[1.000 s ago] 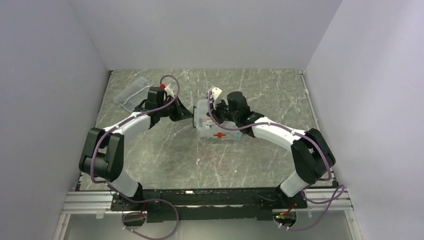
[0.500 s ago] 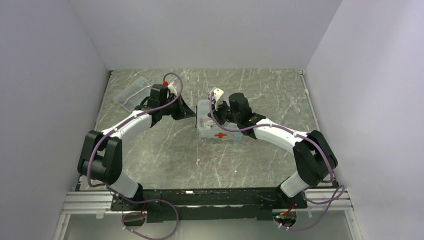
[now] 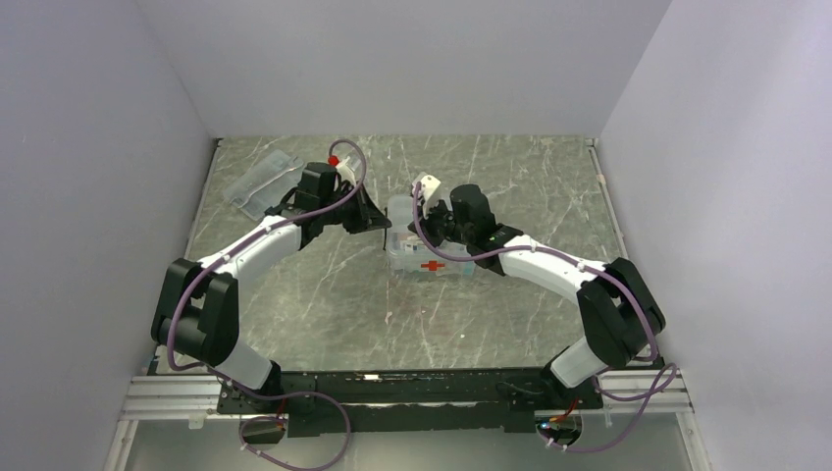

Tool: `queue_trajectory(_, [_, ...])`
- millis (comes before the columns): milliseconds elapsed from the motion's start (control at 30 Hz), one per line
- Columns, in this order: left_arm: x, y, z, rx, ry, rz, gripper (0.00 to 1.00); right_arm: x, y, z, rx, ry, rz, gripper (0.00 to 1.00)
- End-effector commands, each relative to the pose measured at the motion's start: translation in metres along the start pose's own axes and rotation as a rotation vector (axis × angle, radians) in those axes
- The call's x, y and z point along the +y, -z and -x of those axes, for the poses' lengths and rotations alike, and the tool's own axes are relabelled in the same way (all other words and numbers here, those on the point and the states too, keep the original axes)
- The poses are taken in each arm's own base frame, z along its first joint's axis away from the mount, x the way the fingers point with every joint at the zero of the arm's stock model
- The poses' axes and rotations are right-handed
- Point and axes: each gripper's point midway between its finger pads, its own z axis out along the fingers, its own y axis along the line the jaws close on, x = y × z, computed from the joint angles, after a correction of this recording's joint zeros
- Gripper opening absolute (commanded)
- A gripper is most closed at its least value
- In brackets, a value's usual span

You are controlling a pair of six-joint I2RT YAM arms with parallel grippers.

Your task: Organize the medicine kit

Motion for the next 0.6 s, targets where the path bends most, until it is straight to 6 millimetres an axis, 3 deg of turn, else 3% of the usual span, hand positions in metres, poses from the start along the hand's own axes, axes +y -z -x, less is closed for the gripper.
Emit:
queue_trajectory(0, [-0.025, 0.011, 0.022, -0.061, -0.061, -0.031, 0.0, 0.007, 0.009, -0.037, 0.117, -0.063, -0.005, 0.0])
queue_trajectory(167, [-0.034, 0.014, 0.027, -0.074, -0.081, -0.041, 0.09, 0.001, 0.014, -0.031, 0.102, -0.069, -0.044, 0.0])
queue_trajectory(300, [-0.04, 0.014, 0.029, -0.071, -0.094, -0.052, 0.12, -0.006, 0.024, -0.015, 0.06, -0.066, -0.093, 0.0])
queue_trajectory(567, [-0.064, 0.001, 0.031, -0.032, -0.17, -0.071, 0.18, -0.029, 0.056, 0.012, -0.007, -0.103, -0.254, 0.0])
